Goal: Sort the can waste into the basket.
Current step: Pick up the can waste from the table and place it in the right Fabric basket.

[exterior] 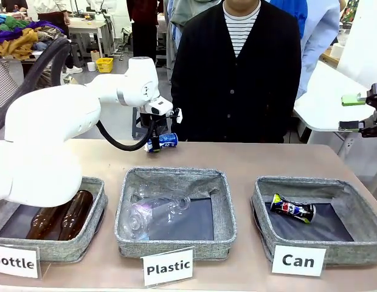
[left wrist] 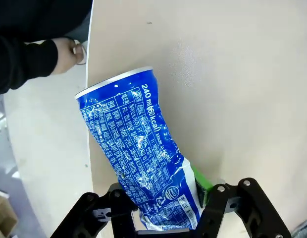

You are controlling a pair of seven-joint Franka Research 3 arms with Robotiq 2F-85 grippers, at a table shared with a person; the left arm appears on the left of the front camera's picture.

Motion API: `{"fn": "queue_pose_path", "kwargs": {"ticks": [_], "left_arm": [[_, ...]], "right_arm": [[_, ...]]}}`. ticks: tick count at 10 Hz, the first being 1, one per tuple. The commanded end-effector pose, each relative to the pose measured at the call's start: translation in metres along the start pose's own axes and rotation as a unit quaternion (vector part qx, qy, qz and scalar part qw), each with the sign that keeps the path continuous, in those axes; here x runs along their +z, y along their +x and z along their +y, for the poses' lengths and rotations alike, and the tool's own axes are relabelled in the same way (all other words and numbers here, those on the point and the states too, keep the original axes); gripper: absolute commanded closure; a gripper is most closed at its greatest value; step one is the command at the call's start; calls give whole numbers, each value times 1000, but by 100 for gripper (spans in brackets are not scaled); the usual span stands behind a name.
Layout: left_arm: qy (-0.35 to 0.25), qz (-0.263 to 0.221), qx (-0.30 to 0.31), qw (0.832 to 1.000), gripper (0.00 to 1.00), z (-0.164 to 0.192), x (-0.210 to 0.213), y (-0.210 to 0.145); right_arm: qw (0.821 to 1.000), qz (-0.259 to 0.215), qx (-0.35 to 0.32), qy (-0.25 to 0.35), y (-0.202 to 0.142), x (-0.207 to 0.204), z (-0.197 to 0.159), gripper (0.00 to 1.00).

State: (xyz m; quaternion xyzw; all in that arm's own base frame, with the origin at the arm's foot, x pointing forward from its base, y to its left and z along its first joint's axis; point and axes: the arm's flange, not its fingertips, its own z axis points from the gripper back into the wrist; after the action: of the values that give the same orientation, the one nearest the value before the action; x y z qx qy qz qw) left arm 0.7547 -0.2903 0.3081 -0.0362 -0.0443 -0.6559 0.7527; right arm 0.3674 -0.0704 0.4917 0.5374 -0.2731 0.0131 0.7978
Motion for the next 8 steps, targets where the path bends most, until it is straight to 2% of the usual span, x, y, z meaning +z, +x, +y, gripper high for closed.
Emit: {"fn": "queue_pose_path", "kwargs": {"ticks": [1,3,5,7,8], "left_arm": [[1,6,-1,1000,100,72,10,40],[9,-3,-12,1000,100,57,39,27],[-8,-5,-57,998,100,14,102,-3],[-31,-10,-106,994,100,-59,162,-46],[-32,-18,-107,994,100,-100,180,-70]], "right_arm": [[1000,4,3,0,-1,1,1,0],[1000,4,3,0,-1,1,1,0],[1000,4,3,0,-1,1,1,0],[1000,4,3,0,-1,1,1,0],[1000,4,3,0,-1,1,1,0]]}}
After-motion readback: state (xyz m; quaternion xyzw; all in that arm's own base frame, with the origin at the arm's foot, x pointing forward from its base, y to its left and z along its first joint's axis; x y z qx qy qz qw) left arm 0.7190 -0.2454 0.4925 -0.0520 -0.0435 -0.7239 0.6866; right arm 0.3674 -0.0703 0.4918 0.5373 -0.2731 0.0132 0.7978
